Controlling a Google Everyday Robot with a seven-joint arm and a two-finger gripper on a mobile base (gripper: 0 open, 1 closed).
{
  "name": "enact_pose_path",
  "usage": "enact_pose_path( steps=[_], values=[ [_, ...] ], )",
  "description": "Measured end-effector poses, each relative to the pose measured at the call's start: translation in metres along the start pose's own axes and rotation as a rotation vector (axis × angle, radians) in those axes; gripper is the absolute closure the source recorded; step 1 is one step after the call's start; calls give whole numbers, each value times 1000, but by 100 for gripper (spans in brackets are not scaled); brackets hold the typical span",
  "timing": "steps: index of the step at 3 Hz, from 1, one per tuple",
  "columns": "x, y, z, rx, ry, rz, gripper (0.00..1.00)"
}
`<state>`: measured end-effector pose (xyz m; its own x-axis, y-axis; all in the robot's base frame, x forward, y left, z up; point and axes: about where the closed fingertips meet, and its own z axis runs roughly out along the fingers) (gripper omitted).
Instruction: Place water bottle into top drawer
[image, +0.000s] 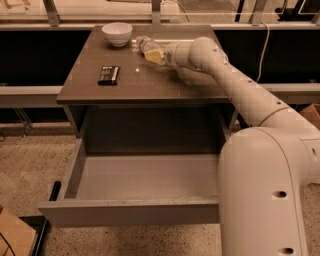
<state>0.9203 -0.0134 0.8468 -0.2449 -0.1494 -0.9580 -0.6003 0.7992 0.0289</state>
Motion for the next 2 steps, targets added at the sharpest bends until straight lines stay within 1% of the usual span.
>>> enact_pose_path(
  steps=[1,2],
  values=[
    [-2,-5,-19,31,17,-11,70],
    [-15,-2,-66,38,30,-43,94]
  ],
)
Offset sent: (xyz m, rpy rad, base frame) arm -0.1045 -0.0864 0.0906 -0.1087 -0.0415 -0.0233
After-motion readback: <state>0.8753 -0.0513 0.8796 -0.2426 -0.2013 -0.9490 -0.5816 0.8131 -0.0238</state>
